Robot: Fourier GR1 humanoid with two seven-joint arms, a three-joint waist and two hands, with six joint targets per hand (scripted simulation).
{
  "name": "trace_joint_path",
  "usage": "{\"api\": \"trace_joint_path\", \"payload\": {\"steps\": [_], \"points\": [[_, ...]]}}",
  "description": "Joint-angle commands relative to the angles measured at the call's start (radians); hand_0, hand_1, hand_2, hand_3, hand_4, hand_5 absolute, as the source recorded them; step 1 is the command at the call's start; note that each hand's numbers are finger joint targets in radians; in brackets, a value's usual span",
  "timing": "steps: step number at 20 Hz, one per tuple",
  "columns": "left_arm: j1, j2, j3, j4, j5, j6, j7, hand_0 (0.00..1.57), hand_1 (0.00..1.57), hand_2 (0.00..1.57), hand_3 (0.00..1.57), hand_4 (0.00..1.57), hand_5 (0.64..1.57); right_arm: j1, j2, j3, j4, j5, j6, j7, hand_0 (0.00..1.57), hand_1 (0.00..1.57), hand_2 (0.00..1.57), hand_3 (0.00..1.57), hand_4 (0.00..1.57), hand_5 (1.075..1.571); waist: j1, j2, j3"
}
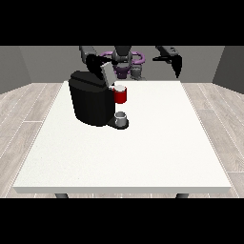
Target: Insert the coffee pod into the coffee machine and close the lid
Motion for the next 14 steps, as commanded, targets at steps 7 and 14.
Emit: {"api": "trace_joint_path", "payload": {"steps": [7, 14], "points": [[-0.021, 0.001, -0.008, 0.018, -0.005, 0.037, 0.016, 0.0, 0.0, 0.0, 0.0, 0.16, 1.571, -0.106, 0.045, 0.076, 0.02, 0.105, -0.048, 0.054, 0.0, 0.0, 0.0, 0.0, 0.17, 1.571, 0.023, -0.007, 0.0004], [-0.062, 0.027, 0.001, -0.014, 0.041, 0.025, 0.092, 0.0, 0.0, 0.0, 0.0, 0.18, 1.571, -0.175, 0.003, 0.025, 0.072, 0.081, 0.017, 0.048, 0.0, 0.0, 0.0, 0.0, 0.12, 1.571, 0.036, 0.003, 0.0006]]}}
